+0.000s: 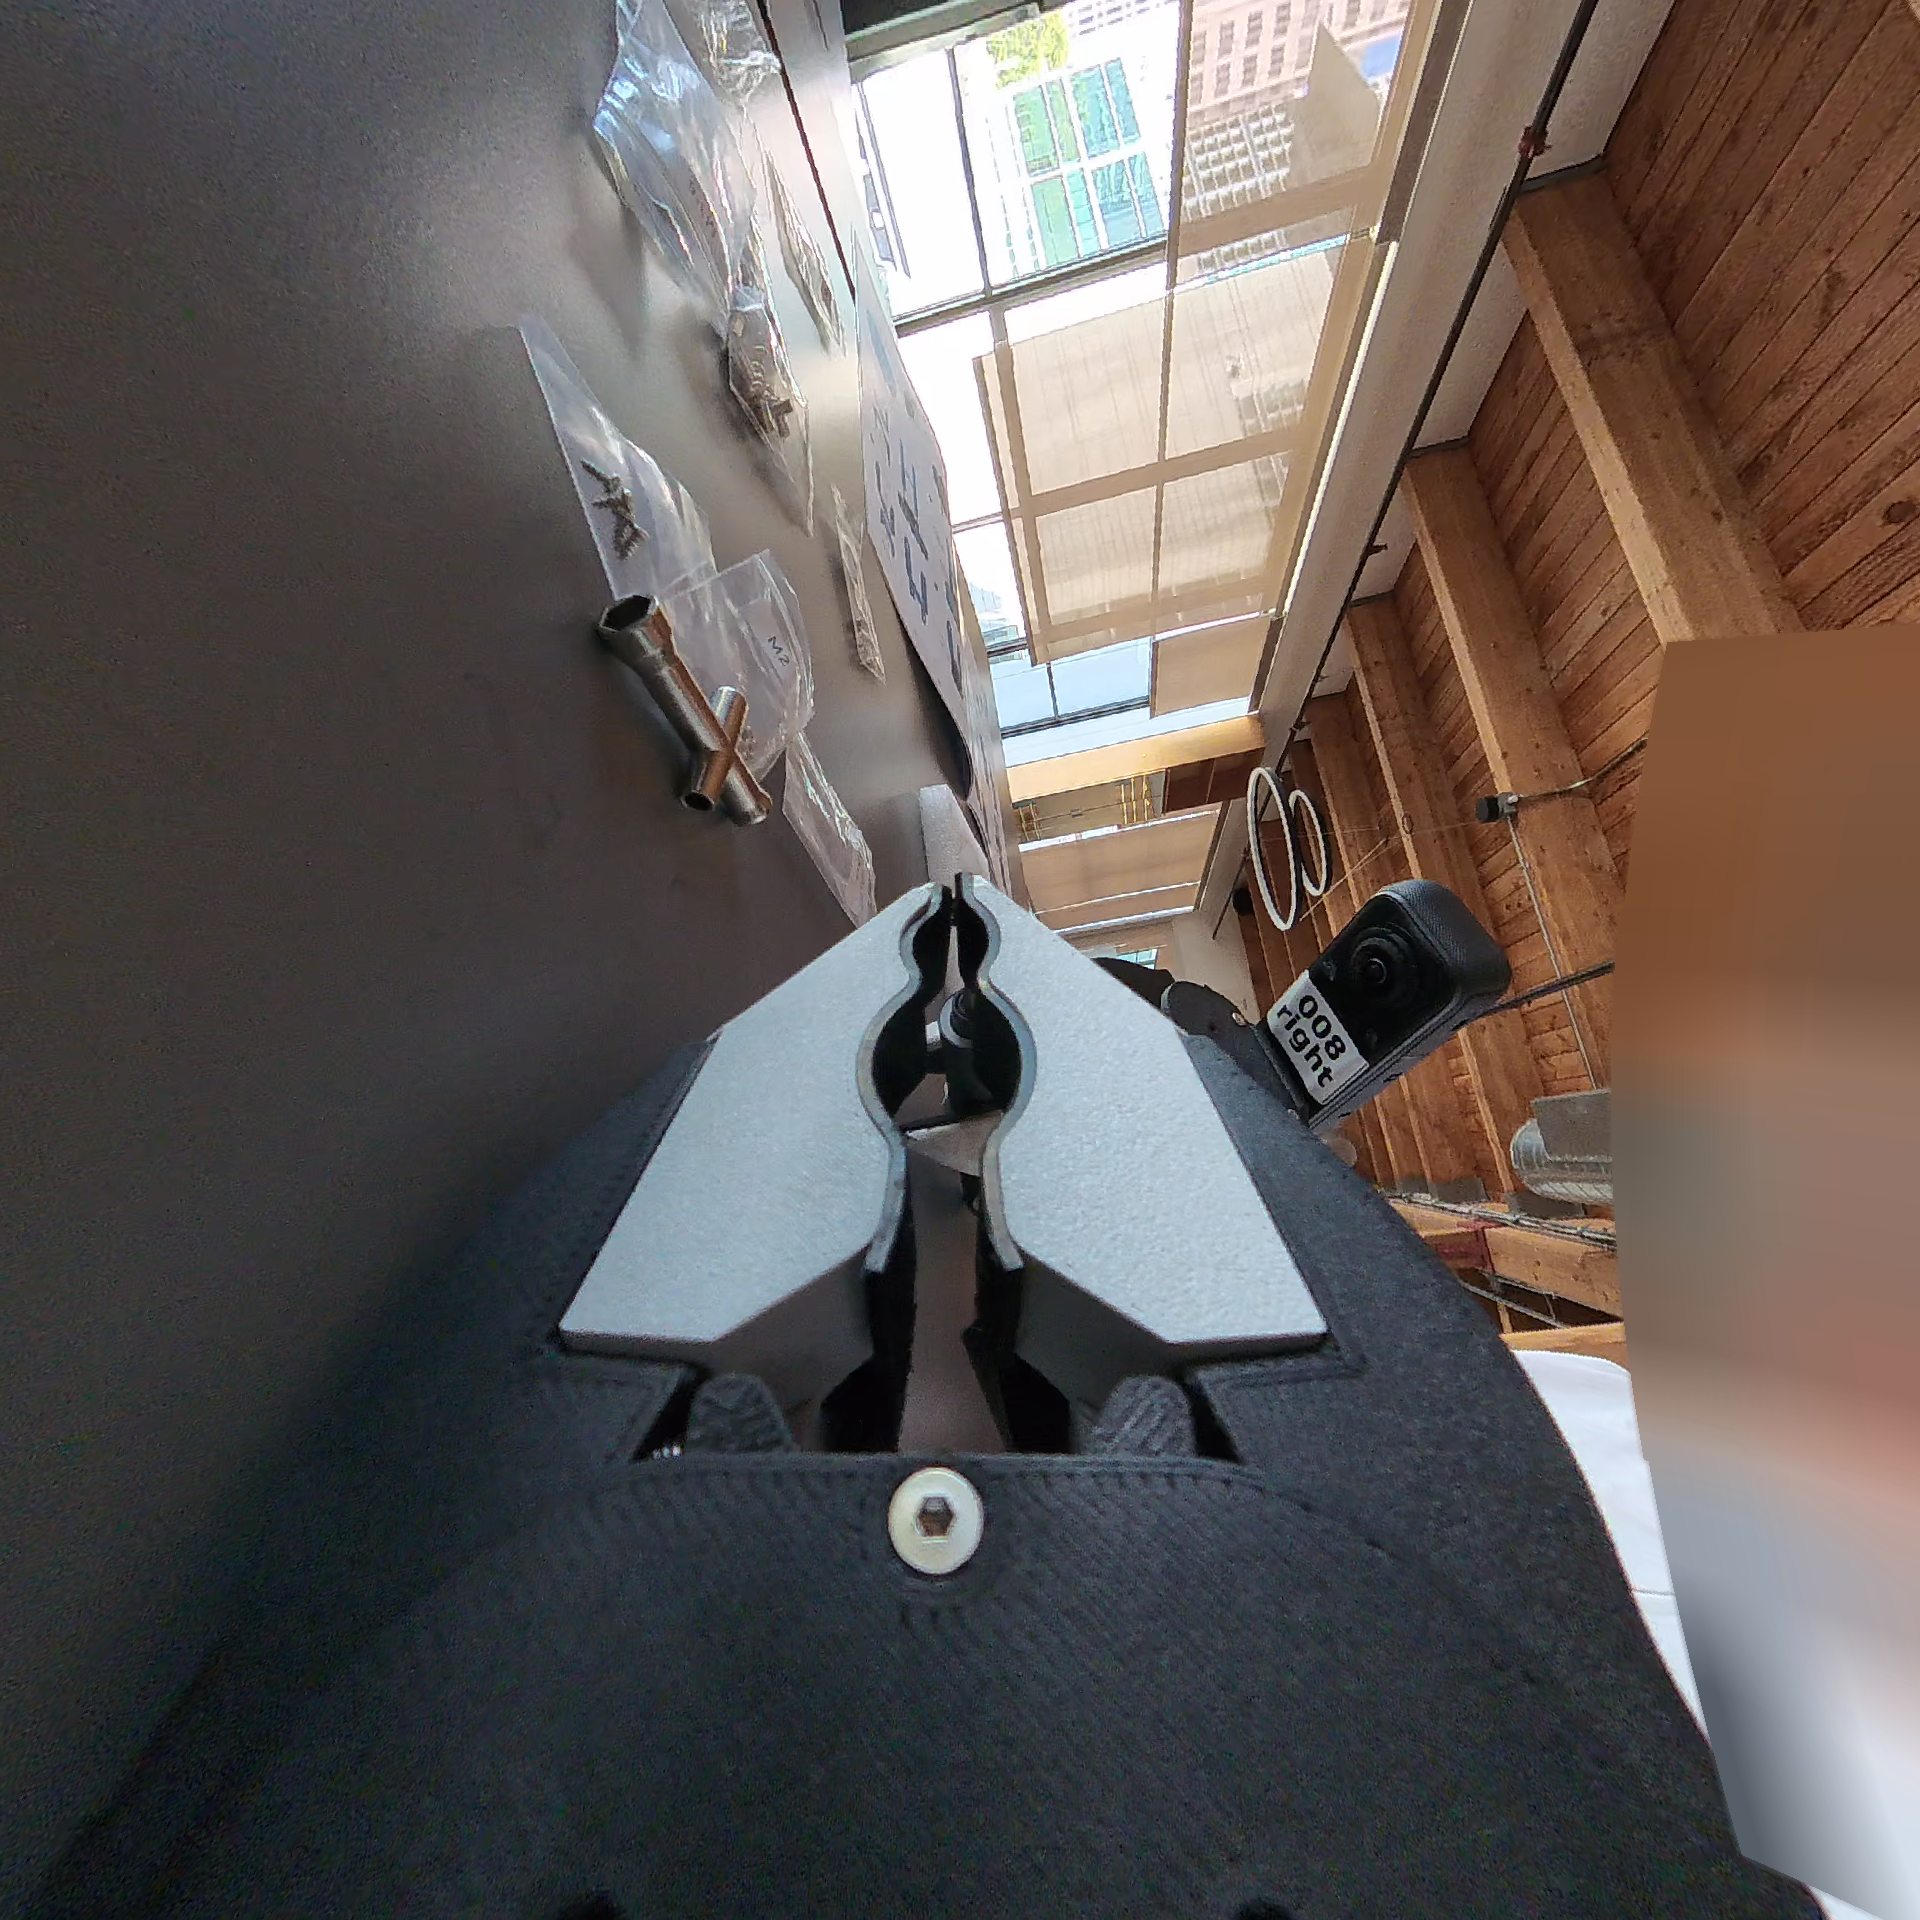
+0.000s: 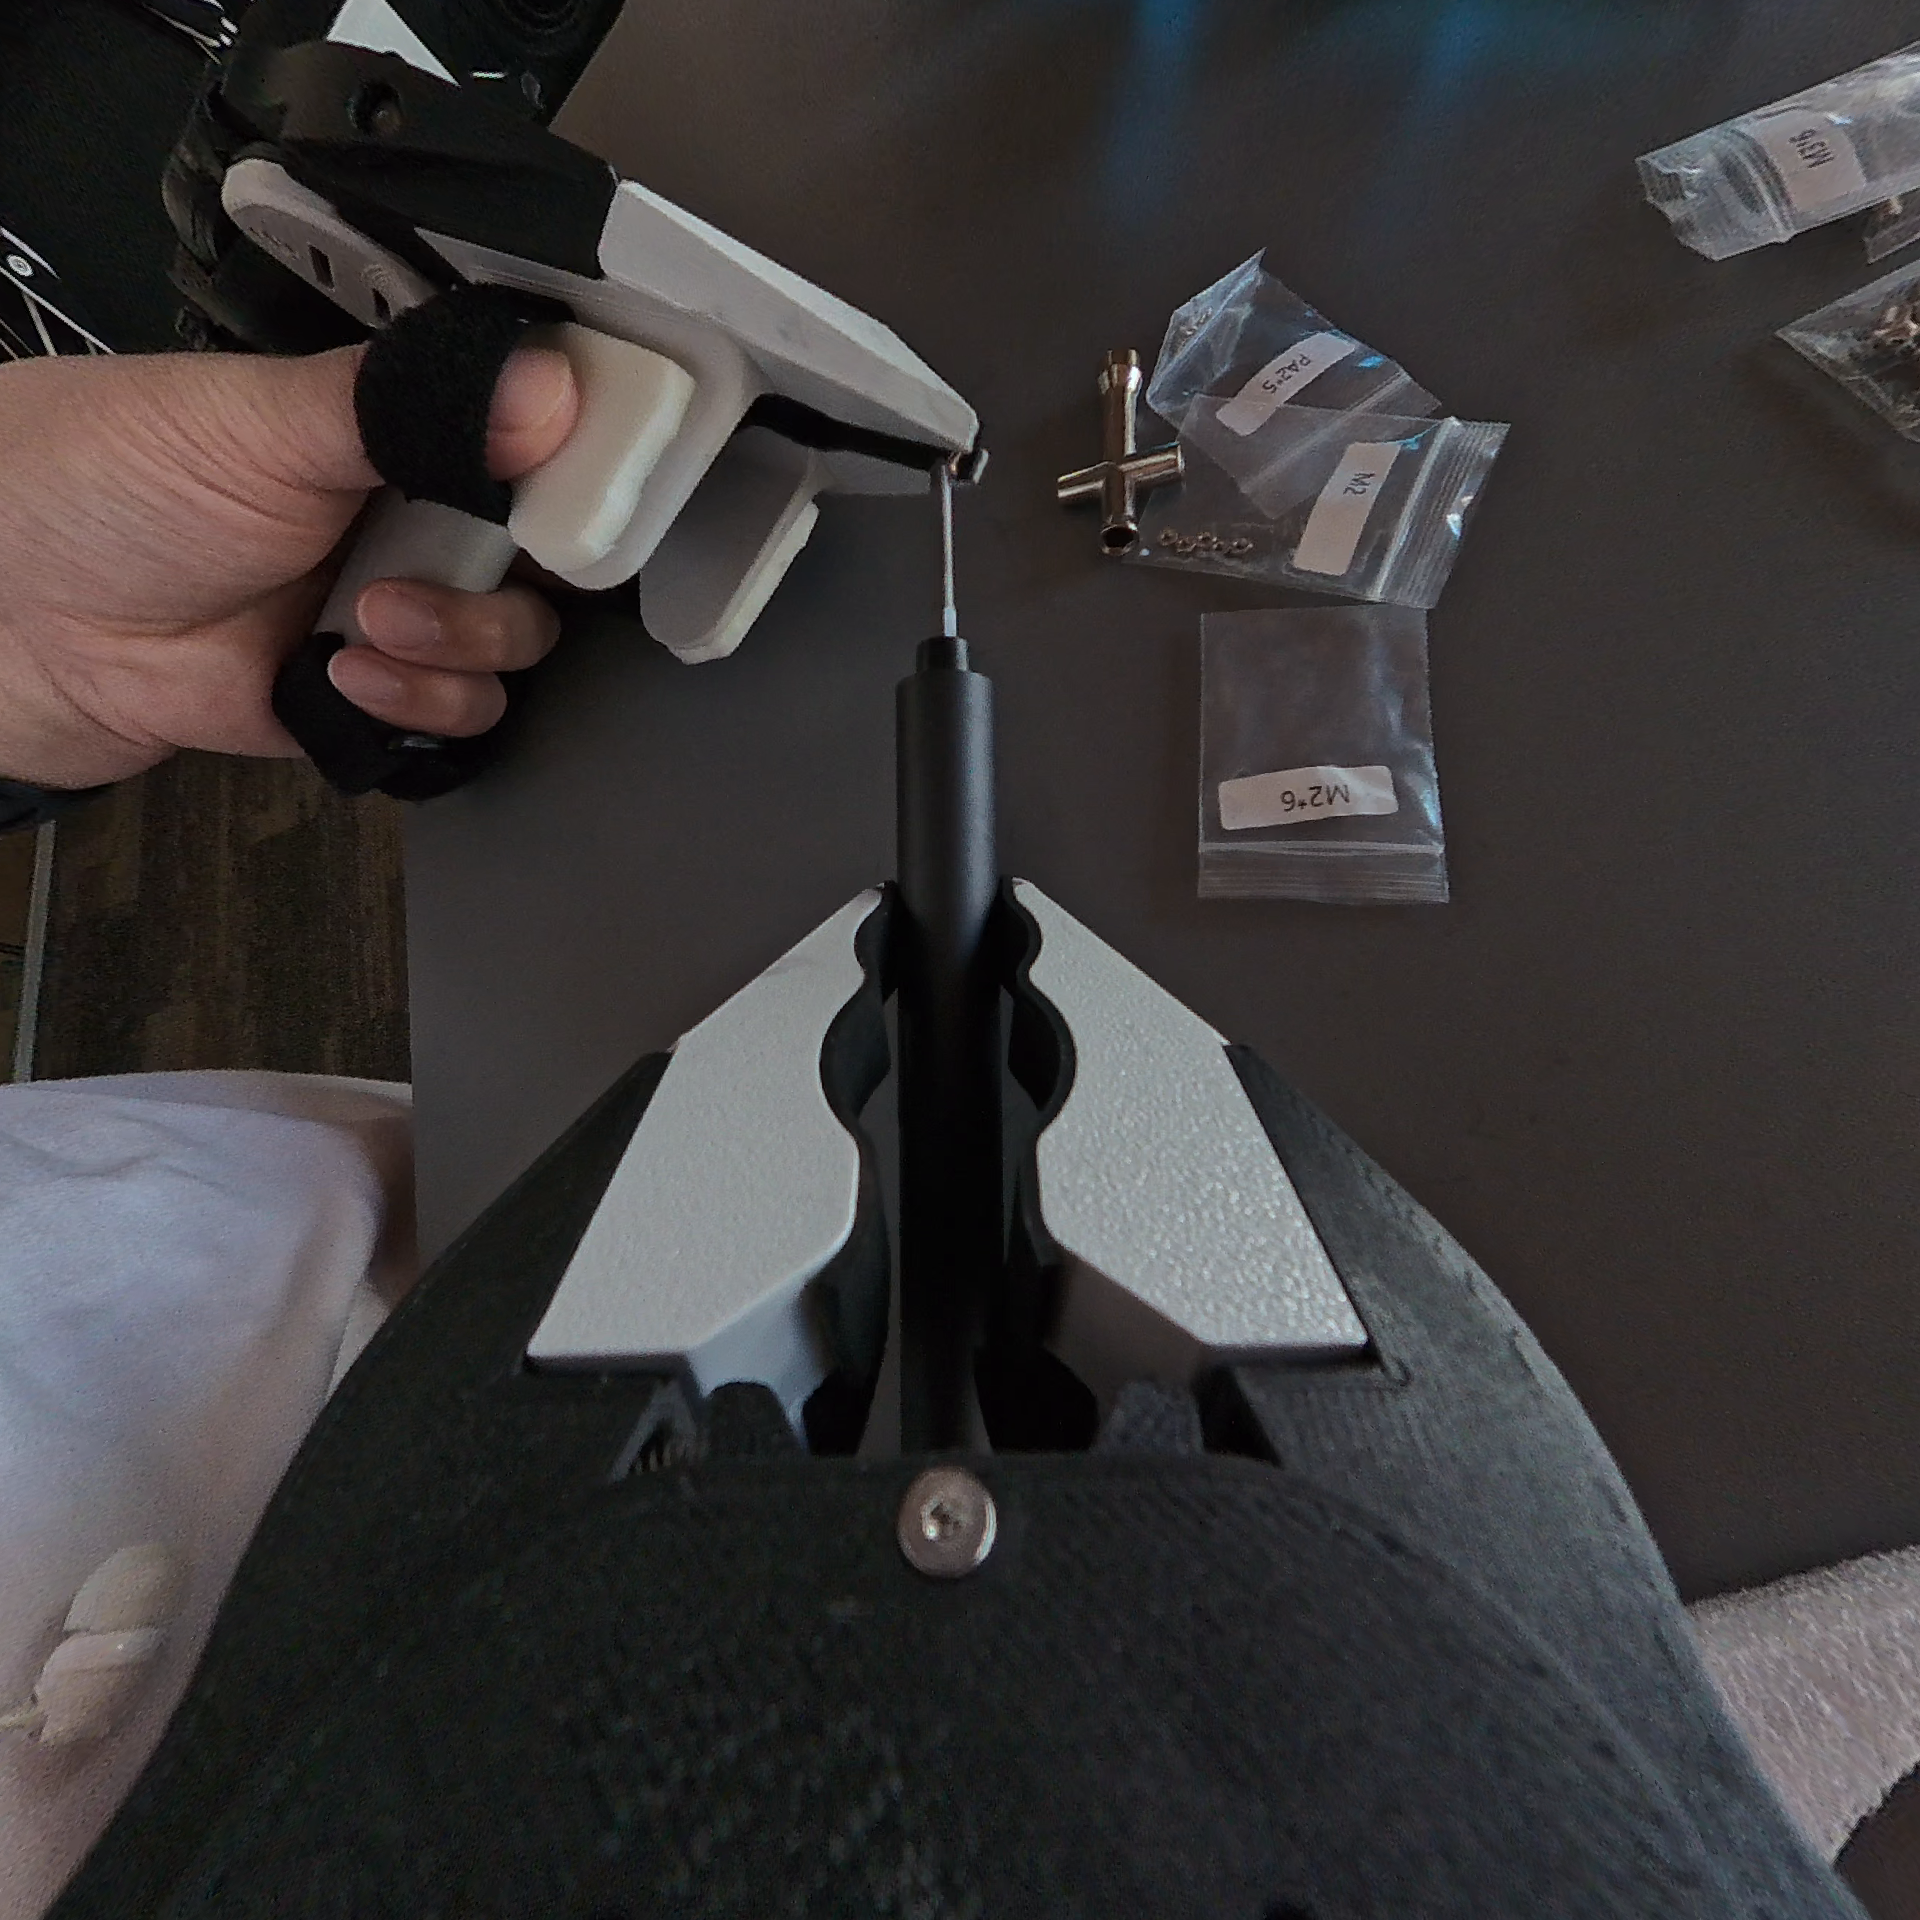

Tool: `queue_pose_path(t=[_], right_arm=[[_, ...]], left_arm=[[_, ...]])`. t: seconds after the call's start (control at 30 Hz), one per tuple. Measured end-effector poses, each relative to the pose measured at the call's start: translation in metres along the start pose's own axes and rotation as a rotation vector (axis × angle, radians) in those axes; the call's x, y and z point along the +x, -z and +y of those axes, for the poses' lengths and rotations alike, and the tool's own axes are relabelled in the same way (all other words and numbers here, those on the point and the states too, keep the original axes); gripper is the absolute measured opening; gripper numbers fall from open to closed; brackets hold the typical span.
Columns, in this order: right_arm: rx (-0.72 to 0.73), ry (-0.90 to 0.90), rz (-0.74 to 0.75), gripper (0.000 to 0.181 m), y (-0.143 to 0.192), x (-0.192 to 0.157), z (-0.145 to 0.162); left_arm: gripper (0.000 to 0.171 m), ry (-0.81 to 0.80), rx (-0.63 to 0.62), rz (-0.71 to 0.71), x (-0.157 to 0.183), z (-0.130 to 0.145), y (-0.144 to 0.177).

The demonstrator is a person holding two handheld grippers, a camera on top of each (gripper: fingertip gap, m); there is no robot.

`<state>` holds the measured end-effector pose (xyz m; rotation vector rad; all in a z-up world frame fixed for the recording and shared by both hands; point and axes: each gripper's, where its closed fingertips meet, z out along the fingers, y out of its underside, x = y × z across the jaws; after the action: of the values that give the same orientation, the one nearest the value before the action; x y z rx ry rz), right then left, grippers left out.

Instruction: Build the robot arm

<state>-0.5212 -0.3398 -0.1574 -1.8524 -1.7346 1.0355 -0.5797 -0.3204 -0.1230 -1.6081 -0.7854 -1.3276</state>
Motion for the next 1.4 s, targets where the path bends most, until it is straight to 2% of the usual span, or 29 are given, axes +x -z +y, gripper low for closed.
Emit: queue_pose_path(t=[0.77, 1.27, 1.4], right_arm=[[0.001, -0.007, -0.008, 0.018, 0.0001, -0.0009, 0.0006], [-0.004, -0.118, -0.049, 0.018, -0.0025, -0.0017, 0.0014], [-0.006, -0.117, -0.049, 0.018, -0.0023, -0.0009, 0.0017]], left_arm=[[0.0, -0.006, 0.022, 0.003, 0.0012, -0.0003, 0.0014], [0.0, -0.056, 0.171, -0.1, -0.0033, -0.0025, 0.0013], [0.0, -0.039, 0.164, -0.083, -0.0028, -0.0022, 0.0004]])
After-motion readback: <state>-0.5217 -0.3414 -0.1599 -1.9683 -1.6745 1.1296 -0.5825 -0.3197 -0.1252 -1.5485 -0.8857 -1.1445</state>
